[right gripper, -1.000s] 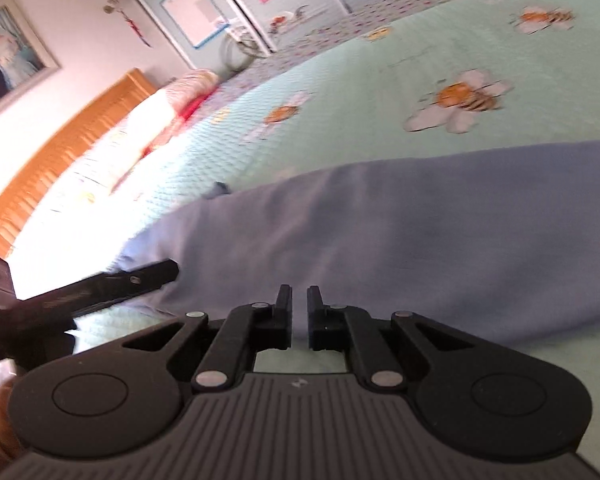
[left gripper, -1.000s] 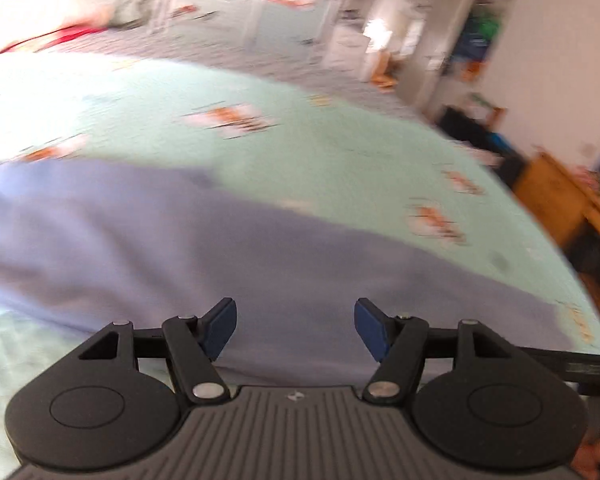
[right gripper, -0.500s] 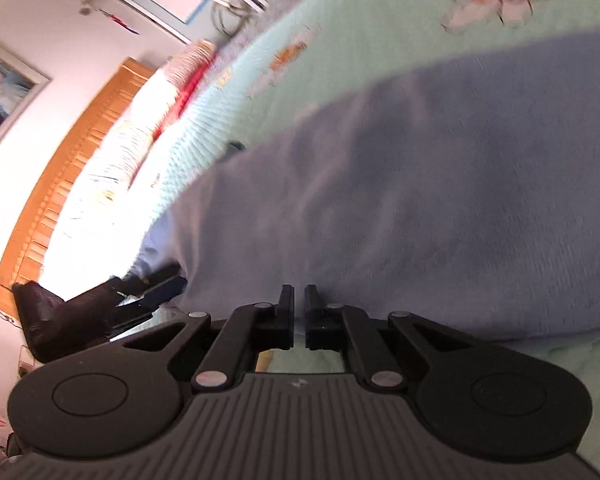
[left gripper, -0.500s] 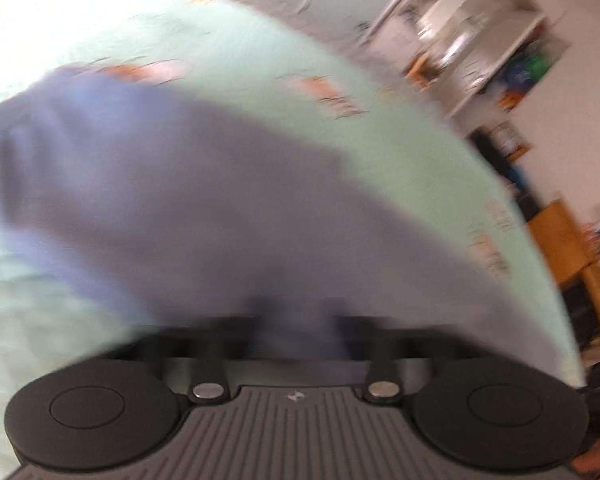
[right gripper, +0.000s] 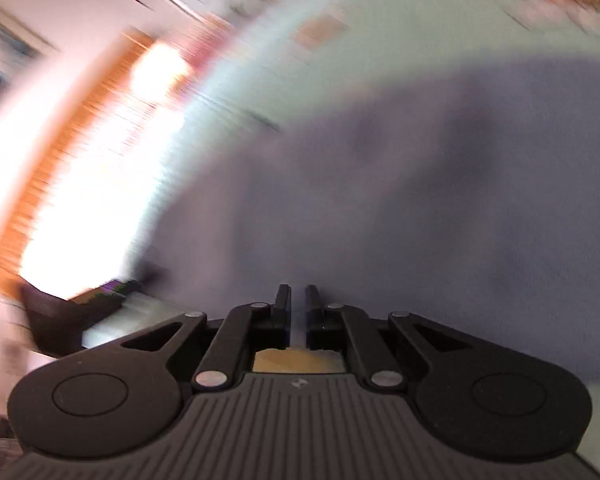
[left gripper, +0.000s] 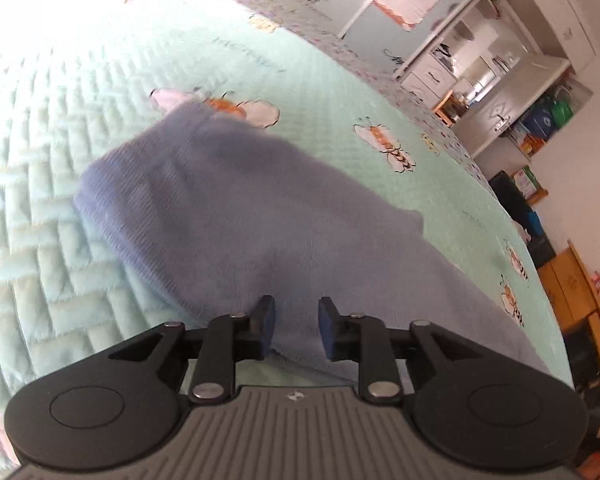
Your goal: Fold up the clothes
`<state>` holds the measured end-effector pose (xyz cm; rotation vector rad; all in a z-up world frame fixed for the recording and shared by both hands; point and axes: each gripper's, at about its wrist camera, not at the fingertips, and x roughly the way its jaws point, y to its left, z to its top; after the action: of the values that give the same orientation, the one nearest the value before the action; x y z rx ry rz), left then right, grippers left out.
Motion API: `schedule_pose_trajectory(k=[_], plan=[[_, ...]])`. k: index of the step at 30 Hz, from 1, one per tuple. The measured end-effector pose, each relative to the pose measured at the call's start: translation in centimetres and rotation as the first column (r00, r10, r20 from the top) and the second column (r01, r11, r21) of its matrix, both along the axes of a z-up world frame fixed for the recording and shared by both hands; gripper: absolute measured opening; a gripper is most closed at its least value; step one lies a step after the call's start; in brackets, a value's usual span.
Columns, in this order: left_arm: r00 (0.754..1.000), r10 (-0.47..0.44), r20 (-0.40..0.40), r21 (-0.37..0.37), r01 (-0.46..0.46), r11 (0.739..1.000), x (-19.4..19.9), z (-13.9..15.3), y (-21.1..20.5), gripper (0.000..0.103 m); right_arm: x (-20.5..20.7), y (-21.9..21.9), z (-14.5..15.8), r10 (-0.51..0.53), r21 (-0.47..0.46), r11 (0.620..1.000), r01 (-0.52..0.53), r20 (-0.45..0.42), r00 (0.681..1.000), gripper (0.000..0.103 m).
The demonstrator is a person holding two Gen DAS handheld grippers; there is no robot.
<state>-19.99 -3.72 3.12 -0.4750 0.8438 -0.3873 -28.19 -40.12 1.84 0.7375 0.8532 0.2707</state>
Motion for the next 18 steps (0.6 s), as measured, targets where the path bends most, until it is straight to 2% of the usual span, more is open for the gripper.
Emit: schedule_pose_trajectory(k=[2,4,5,6,7,8,11,14,18], plan=[[1.000,0.027,0.015,-0.026,-0.027,0.999,-1.2,0.9,0.4,0.030,-0.7,-0.8,-0.3,-0.032,0.005,0.999,0.032,-0.030,0.999,0.000],[0.996,0.074,0.052,-0.078,-0.070,0.995,-2.9,1.9,1.3,0.037,-2.4,-1.6,1.2,-0.051,-0.018,0.999,0.051,-0.005,0.999,0.003],[0.991,0.117,0.068,-0.101,-0.110,0.989,-4.1,2.2,1.9,0.046,-3.4,-2.1,2.0,-0.062,-0.026,0.998,0.063,0.012,0.998,0.009],[0.983,0.169,0.072,-0.115,-0.160,0.980,-5.2,2.4,2.4,0.052,-4.7,-3.0,2.3,-0.091,-0.012,0.996,0.091,0.021,0.996,0.010],[0.973,0.225,0.056,-0.119,-0.217,0.969,-6.1,2.2,2.8,0.065,-6.1,-4.0,2.7,-0.122,0.003,0.992,0.122,0.029,0.992,0.015],[0.962,0.271,0.035,-0.124,-0.265,0.956,-6.7,1.8,3.2,0.071,-7.6,-5.3,2.6,-0.174,0.022,0.985,0.173,0.030,0.984,0.023],[0.934,0.353,-0.059,-0.167,-0.358,0.919,-7.4,-0.2,4.5,0.071,-12.4,-9.3,1.8,-0.336,0.071,0.940,0.334,0.018,0.942,0.039],[0.917,0.385,-0.101,-0.230,-0.398,0.888,-7.2,-1.1,5.3,0.072,-16.2,-12.6,0.6,-0.475,0.087,0.876,0.474,-0.014,0.880,0.046],[0.918,0.376,-0.125,-0.286,-0.396,0.872,-5.8,-1.1,4.9,0.077,-17.9,-15.0,-1.3,-0.575,0.201,0.799,0.566,-0.015,0.818,0.048]])
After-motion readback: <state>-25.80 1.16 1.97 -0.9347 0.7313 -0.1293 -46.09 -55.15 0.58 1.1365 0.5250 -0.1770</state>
